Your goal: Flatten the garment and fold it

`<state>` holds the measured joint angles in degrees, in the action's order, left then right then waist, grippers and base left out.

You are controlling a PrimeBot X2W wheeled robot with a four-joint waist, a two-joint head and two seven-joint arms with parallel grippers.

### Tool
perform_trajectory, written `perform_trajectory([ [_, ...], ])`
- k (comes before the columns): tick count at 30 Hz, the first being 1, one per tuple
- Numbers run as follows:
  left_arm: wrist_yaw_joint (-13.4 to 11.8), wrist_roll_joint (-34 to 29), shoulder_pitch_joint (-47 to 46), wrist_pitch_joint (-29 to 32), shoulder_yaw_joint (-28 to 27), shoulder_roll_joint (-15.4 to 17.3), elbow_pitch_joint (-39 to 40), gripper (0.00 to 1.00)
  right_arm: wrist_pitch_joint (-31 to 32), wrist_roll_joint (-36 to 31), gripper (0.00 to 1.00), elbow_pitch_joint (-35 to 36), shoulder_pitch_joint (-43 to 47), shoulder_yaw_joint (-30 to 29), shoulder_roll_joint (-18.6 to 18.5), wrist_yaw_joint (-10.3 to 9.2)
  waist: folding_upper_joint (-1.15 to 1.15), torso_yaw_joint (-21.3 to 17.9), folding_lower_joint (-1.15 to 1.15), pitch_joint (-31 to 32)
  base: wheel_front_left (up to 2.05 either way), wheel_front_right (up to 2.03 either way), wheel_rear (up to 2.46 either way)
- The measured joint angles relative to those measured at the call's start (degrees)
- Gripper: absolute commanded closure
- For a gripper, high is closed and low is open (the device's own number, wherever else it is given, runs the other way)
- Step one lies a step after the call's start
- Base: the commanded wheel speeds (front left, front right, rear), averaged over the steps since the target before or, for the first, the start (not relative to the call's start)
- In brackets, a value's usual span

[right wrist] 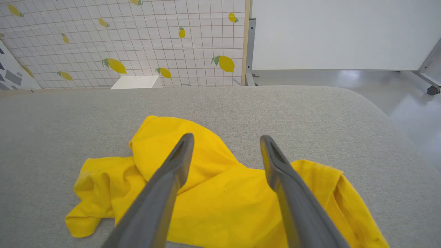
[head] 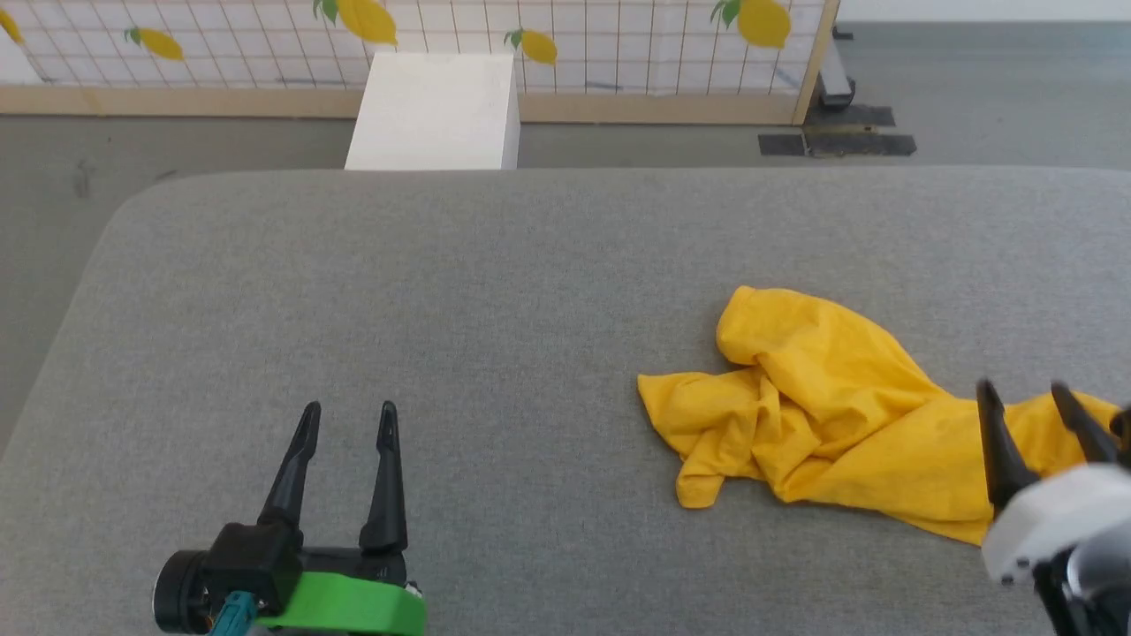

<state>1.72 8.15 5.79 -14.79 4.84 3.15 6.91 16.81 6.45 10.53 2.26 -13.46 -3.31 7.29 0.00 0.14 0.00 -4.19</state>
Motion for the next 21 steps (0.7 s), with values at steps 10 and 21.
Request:
perform_trajectory([
  [10,0.0,0.1,-2.7,0.0,1.0,0.0,0.4,0.00,7.9,1.6,0.00,-10.7,-12.8,4.3,-8.1,0.00,0.00,1.9,0.00,-5.1,0.00,0.00,0.00],
  [21,0.0,0.1,-6.4,0.0,1.7,-0.1,0.8,0.00,11.8,1.6,0.00,-27.9,-21.2,11.9,-15.1,0.00,0.00,4.7,0.00,-11.1,0.00,0.00,0.00],
])
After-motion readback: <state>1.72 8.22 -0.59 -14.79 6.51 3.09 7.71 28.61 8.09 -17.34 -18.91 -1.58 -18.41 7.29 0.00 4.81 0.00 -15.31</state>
